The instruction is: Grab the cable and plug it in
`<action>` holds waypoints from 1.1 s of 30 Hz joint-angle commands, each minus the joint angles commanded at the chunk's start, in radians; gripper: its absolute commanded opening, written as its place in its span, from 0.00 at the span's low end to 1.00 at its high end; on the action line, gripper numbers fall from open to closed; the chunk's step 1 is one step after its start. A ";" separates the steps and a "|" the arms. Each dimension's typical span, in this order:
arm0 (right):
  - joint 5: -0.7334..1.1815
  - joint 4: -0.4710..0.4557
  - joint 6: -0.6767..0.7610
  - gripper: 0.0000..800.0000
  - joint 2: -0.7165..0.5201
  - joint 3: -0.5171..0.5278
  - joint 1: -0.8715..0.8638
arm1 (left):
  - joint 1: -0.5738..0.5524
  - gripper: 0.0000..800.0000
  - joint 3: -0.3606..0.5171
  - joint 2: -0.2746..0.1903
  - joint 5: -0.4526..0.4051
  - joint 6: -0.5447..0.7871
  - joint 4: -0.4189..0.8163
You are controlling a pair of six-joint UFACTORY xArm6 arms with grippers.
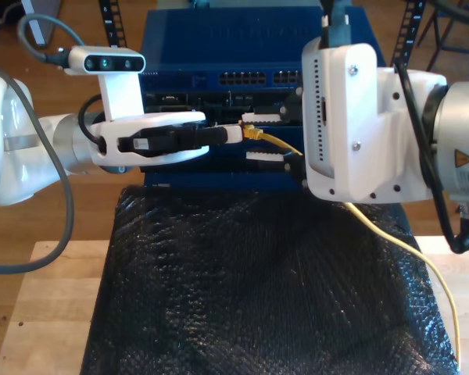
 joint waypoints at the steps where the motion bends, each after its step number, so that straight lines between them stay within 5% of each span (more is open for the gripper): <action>1: 0.000 0.000 0.000 0.31 0.000 0.000 0.000 | 0.000 0.00 0.000 0.000 0.000 0.000 0.000; 16: -0.008 0.002 0.000 0.28 0.000 0.000 0.000 | -0.002 0.00 0.003 0.003 0.000 0.000 0.003; 23: -0.012 0.002 0.002 0.11 0.000 0.000 0.000 | -0.002 0.00 0.005 0.003 0.000 0.000 0.003; 33: -0.011 0.002 0.003 0.02 -0.002 0.003 0.000 | -0.002 0.01 0.005 0.003 0.000 0.000 0.003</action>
